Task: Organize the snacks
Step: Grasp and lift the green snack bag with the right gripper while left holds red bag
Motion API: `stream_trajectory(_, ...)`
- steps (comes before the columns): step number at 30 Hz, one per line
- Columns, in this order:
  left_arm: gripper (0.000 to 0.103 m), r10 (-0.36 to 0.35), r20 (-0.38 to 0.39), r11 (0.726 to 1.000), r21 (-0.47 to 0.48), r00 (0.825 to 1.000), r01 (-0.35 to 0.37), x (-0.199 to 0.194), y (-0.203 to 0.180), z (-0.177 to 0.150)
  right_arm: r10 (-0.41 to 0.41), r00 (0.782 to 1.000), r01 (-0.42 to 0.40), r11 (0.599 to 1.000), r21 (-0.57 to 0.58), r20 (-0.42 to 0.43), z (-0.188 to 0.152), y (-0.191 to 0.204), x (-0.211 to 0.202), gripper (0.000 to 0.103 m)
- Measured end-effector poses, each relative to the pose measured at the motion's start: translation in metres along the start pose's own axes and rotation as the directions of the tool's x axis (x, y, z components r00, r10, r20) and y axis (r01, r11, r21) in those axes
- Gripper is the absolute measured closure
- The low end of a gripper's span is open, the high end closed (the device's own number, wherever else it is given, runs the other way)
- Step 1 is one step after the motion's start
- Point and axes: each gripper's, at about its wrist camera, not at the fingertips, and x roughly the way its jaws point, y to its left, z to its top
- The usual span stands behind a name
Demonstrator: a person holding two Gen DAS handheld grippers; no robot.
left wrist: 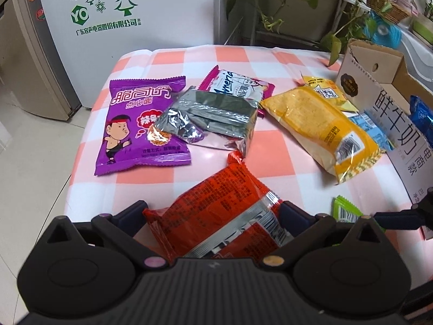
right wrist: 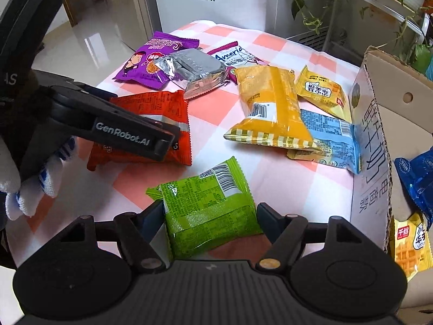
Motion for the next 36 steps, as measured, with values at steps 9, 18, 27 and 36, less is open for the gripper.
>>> stream_trajectory(9, 0.012, -0.006, 0.009, 0.998, -0.056, 1.000, 0.007, 0.000, 0.001, -0.001, 0.008, 1.000, -0.008, 1.000, 0.000, 0.001, 0.001, 0.000, 0.001, 0.024)
stream_trajectory(18, 0.029, -0.042, 0.005, 0.994, -0.099, 0.999, 0.042, -0.010, 0.007, -0.001, 0.014, 1.000, -0.014, 1.000, 0.021, 0.026, 0.005, -0.005, -0.005, 0.031)
stream_trajectory(27, 0.031, -0.046, -0.035, 0.993, -0.110, 0.998, 0.042, -0.019, 0.012, -0.007, 0.063, 0.998, -0.064, 0.997, 0.031, 0.020, 0.007, -0.010, -0.008, 0.034)
stream_trajectory(36, 0.031, -0.021, -0.021, 0.992, -0.126, 1.000, 0.018, -0.033, 0.019, -0.010, 0.057, 0.998, -0.057, 0.998, 0.008, 0.018, 0.007, -0.008, 0.000, 0.011)
